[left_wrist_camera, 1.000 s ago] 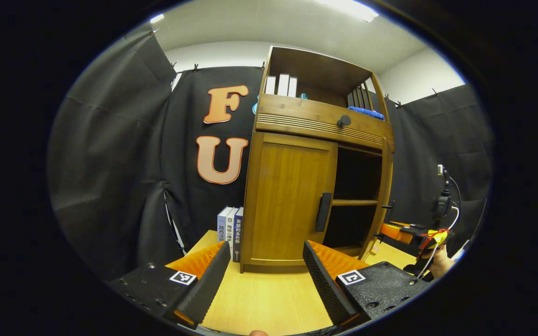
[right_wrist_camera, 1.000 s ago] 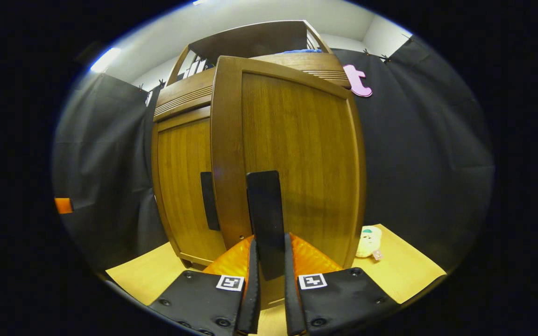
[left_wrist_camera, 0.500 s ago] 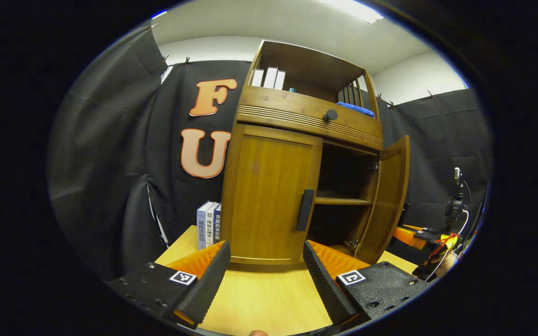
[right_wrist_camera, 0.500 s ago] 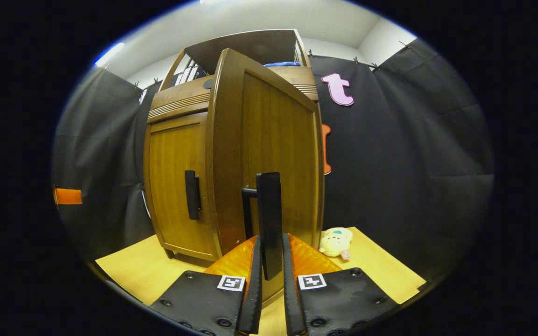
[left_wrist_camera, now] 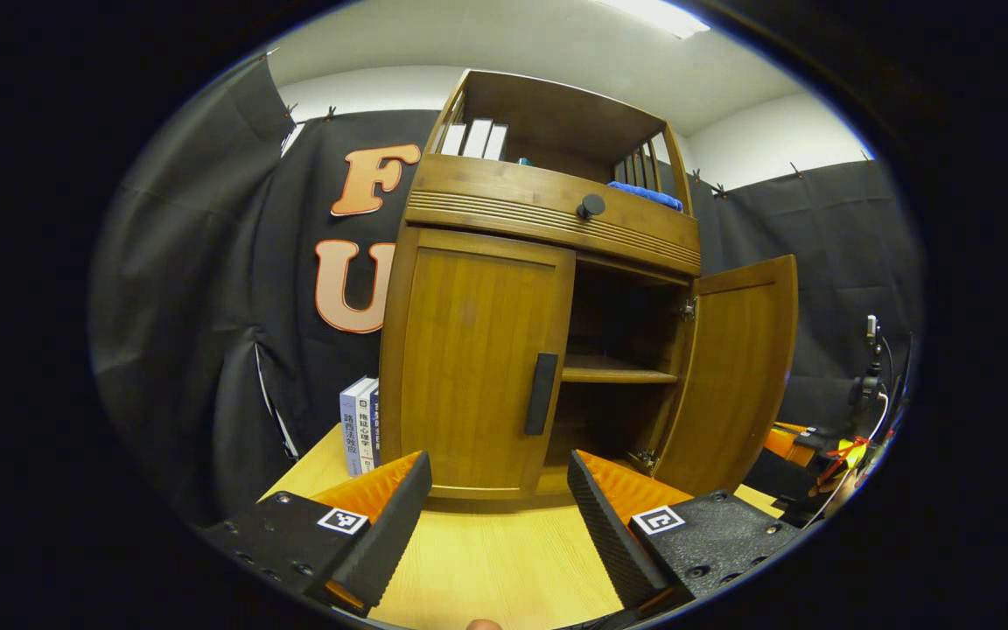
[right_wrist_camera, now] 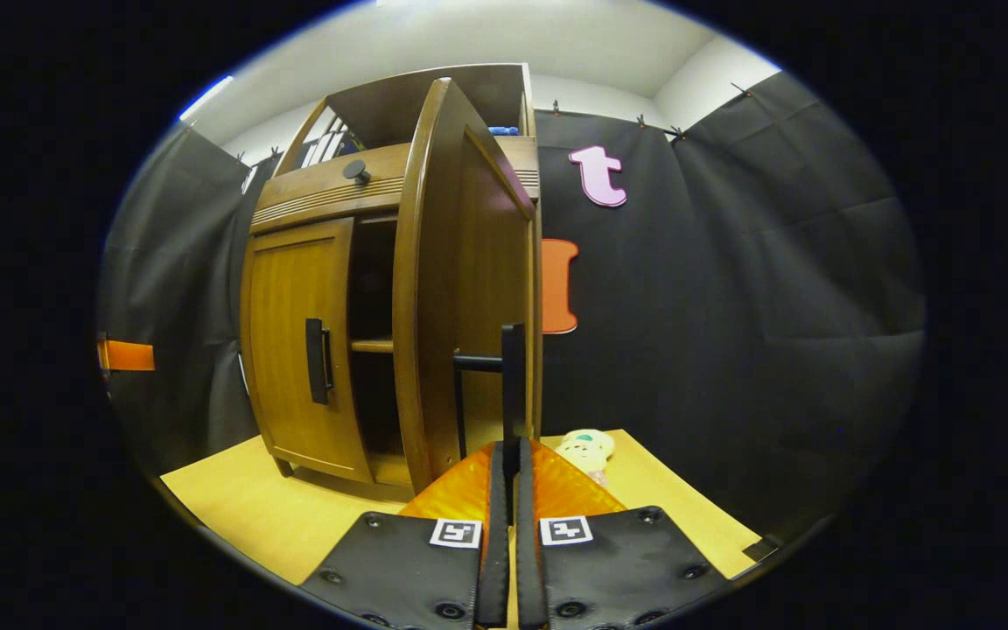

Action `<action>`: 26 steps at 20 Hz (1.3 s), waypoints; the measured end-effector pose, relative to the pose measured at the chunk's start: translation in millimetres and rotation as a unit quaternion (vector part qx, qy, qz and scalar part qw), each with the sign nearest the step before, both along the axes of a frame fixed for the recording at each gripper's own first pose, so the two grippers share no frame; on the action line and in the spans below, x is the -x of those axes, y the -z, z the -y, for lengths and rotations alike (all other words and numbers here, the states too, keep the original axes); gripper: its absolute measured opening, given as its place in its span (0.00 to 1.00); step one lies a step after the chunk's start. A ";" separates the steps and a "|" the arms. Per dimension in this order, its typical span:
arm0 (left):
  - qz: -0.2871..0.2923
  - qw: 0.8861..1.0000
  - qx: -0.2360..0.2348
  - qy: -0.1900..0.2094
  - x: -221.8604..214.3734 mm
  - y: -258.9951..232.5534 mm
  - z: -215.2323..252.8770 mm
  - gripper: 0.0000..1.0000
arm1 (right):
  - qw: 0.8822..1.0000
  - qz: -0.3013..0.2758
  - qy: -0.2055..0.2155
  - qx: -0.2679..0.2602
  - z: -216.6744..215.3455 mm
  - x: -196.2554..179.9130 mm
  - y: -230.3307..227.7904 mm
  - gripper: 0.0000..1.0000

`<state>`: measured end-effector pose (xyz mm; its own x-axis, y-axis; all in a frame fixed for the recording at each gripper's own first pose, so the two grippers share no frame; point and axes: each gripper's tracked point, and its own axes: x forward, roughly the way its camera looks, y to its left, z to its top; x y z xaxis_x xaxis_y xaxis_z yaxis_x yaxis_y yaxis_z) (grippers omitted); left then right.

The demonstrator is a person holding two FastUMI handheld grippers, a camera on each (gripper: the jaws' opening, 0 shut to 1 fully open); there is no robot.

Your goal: Open the right door of the double-door shoe cabinet with the right hand, and open the left door with the left hand.

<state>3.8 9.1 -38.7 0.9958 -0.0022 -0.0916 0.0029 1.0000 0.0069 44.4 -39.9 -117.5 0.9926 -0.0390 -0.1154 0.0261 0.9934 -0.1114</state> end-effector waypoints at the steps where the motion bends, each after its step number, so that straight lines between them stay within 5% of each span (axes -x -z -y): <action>1: 0.000 1.000 -0.001 -0.002 -2.0 -0.4 2.1 0.95 | 1.000 0.000 0.004 -0.005 8.2 0.9 -0.7 0.11; 4: 0.007 1.000 -0.007 -0.007 -9.1 -3.7 9.2 0.95 | 1.000 0.004 0.027 -0.013 35.0 -1.7 -5.3 0.11; 7: 0.012 1.000 -0.009 -0.006 -18.1 -6.7 20.6 0.92 | 0.999 0.007 0.034 -0.021 55.1 1.4 -9.1 0.00; 8: 0.011 1.000 -0.011 -0.006 -20.3 -7.0 24.3 0.92 | 0.999 0.005 0.031 -0.031 56.7 3.9 -9.1 0.08; 26: -0.007 0.999 -0.023 0.021 -53.5 10.0 85.4 0.92 | 0.997 -0.002 0.028 -0.069 94.5 24.5 -5.8 0.08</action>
<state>57.3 -76.3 -48.7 0.9935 -0.0403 -0.1067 0.0460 0.9976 0.0518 20.0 -134.4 -111.7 0.9887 -0.0788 -0.1278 0.0827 0.9963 0.0253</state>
